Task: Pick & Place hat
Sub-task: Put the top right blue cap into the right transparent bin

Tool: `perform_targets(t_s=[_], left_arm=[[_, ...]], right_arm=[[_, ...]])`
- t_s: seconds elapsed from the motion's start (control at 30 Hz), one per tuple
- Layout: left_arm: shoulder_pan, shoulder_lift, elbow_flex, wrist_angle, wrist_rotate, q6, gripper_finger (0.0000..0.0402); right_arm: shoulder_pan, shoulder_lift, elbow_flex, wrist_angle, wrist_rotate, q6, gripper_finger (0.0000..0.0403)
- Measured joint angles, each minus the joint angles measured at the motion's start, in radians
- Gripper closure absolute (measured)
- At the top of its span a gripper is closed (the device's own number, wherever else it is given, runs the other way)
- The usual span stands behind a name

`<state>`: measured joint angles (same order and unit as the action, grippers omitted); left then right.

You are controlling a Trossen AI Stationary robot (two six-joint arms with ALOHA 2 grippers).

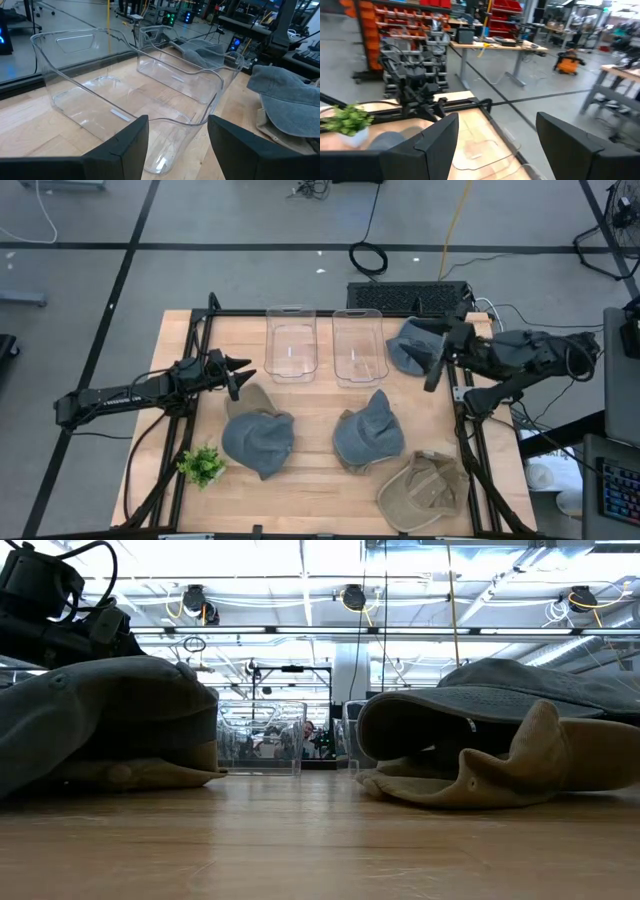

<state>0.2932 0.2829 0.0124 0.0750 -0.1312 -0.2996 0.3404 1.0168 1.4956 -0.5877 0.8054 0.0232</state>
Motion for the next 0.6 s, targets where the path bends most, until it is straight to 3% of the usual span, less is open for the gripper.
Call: perform_targets(t_s=[0.23,0.6], left_arm=[[0.000,0.000,0.000,0.000,0.000,0.000,0.0188],[0.000,0.000,0.000,0.000,0.000,0.000,0.0188]], right_arm=[[0.068,0.109,0.065,0.041,0.167,-0.088,0.0147],[0.074,0.204,0.098,-0.019,0.193,-0.119,0.0147]])
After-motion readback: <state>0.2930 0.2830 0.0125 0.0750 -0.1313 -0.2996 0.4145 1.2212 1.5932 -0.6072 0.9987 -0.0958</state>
